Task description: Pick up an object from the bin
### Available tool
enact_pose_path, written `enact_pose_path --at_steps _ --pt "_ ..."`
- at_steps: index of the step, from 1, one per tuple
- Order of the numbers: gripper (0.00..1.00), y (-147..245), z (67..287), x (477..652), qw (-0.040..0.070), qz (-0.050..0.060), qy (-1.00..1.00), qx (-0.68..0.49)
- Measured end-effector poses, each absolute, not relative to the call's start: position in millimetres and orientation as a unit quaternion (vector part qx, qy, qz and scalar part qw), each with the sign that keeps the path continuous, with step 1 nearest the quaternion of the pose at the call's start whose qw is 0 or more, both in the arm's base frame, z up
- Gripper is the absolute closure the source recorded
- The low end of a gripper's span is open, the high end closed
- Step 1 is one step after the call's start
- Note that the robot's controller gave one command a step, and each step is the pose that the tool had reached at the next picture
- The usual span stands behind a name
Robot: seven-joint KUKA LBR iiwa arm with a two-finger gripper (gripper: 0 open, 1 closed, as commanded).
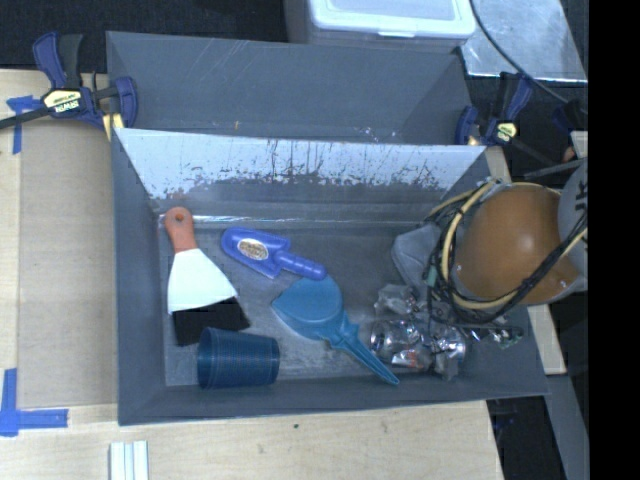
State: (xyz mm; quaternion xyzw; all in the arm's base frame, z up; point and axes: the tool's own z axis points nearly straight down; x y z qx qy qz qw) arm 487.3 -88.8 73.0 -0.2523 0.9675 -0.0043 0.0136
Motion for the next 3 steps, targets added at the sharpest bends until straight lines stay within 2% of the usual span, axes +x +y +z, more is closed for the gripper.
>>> enact_pose_path --at_steps 1,2,3 --pt "1.00 -108.5 70.2 483.0 0.009 0.010 0.984 -0.180" --pt "1.00 -108.4 70.4 483.0 0.009 0.009 0.983 -0.181" --pt "1.00 -108.4 114.9 483.5 0.010 0.009 0.983 -0.181"
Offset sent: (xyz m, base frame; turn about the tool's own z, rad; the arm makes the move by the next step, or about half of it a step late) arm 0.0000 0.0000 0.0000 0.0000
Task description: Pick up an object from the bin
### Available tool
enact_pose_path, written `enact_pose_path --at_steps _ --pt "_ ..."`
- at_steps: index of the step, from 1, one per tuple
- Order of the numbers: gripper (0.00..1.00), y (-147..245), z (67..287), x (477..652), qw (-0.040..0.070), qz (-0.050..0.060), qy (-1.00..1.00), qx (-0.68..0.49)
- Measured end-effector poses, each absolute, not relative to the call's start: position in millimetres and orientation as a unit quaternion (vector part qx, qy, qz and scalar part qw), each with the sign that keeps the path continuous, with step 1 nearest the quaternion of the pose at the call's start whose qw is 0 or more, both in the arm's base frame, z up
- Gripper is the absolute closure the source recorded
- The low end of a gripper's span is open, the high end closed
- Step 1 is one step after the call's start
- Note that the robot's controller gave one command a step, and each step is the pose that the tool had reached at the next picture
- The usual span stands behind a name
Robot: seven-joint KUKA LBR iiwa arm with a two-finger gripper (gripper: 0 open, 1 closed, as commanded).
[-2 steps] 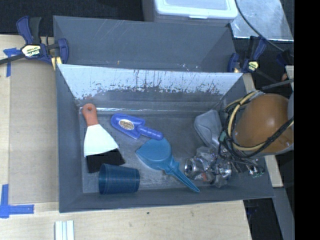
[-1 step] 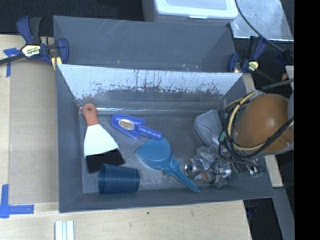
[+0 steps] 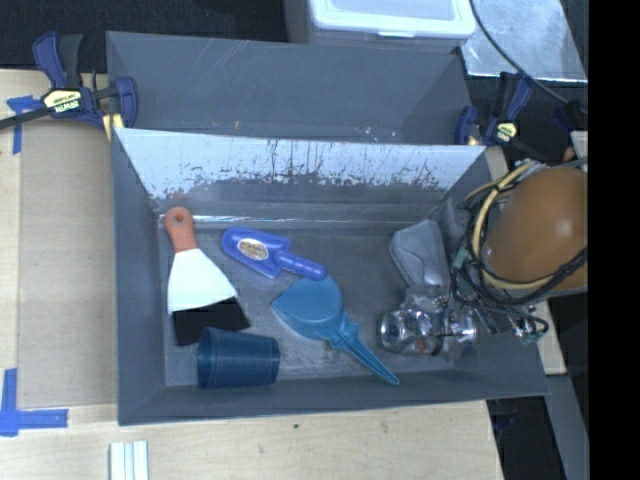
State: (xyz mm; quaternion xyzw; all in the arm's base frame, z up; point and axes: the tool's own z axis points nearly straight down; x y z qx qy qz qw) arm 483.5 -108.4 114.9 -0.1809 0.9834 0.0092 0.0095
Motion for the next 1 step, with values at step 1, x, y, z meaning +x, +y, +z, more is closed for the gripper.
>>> enact_pose_path --at_steps 1 --pt "1.00 -107.6 121.5 482.6 0.009 0.010 0.983 -0.182"
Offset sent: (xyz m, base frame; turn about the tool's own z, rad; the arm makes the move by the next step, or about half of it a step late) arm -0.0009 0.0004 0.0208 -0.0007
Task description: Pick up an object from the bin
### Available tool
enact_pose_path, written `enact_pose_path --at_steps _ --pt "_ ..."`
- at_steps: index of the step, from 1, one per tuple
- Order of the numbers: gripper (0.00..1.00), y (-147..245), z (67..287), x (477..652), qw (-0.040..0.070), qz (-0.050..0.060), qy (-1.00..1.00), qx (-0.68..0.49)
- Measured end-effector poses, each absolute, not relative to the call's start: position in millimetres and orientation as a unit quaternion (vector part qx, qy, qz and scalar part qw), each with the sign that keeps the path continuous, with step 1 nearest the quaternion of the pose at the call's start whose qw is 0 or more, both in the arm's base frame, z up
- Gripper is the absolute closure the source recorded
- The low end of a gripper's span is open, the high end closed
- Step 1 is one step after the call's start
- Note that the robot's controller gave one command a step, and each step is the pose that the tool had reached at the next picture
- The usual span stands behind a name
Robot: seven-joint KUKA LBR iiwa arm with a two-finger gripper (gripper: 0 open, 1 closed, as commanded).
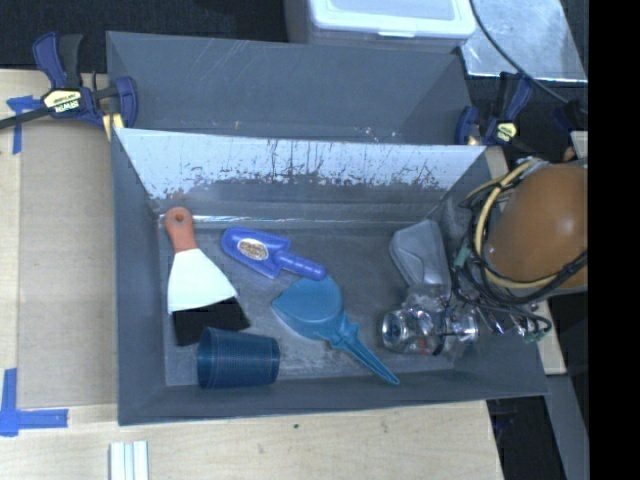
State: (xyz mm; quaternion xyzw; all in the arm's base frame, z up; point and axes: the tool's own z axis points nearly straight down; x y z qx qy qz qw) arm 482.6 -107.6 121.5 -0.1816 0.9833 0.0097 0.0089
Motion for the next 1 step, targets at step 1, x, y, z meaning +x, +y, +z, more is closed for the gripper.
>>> enact_pose_path --at_steps 1 --pt "1.00 -107.9 132.4 483.3 0.011 0.009 0.983 -0.181"
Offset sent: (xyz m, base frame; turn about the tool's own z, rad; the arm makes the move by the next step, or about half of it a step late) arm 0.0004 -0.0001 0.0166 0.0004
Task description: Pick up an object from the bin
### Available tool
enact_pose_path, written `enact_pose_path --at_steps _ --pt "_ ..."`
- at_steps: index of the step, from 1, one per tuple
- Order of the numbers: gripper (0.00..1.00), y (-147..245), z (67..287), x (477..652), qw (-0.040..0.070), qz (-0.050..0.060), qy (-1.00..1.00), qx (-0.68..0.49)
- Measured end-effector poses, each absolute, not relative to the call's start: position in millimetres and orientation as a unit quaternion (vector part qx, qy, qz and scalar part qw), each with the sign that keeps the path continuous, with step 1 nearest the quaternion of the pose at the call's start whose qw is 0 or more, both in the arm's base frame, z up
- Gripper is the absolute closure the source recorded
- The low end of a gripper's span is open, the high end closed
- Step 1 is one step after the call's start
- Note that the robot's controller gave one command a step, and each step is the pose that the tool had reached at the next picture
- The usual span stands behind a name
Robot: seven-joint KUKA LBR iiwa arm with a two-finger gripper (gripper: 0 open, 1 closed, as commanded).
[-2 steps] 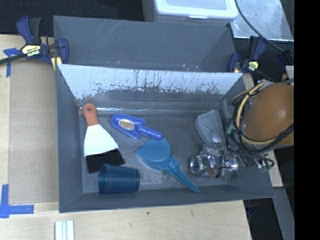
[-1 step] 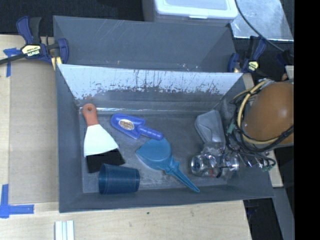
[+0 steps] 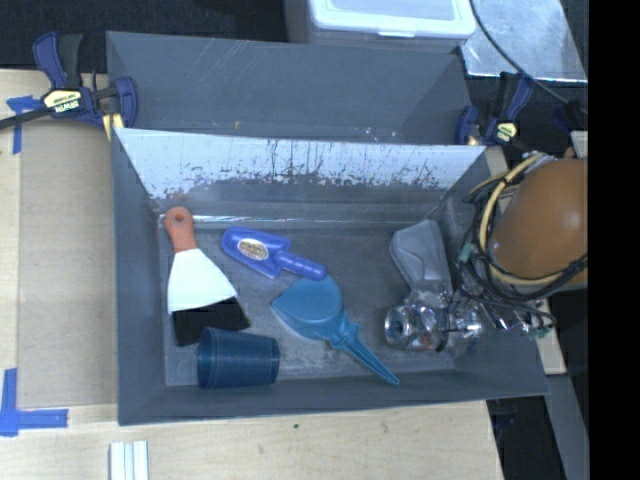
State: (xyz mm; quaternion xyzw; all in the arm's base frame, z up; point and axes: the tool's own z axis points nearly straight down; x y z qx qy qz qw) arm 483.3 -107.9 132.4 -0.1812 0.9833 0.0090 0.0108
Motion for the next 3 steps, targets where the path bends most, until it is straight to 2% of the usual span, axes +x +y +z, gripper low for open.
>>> enact_pose_path --at_steps 3 --pt "1.00 -108.0 149.4 484.8 0.015 0.008 0.983 -0.181"
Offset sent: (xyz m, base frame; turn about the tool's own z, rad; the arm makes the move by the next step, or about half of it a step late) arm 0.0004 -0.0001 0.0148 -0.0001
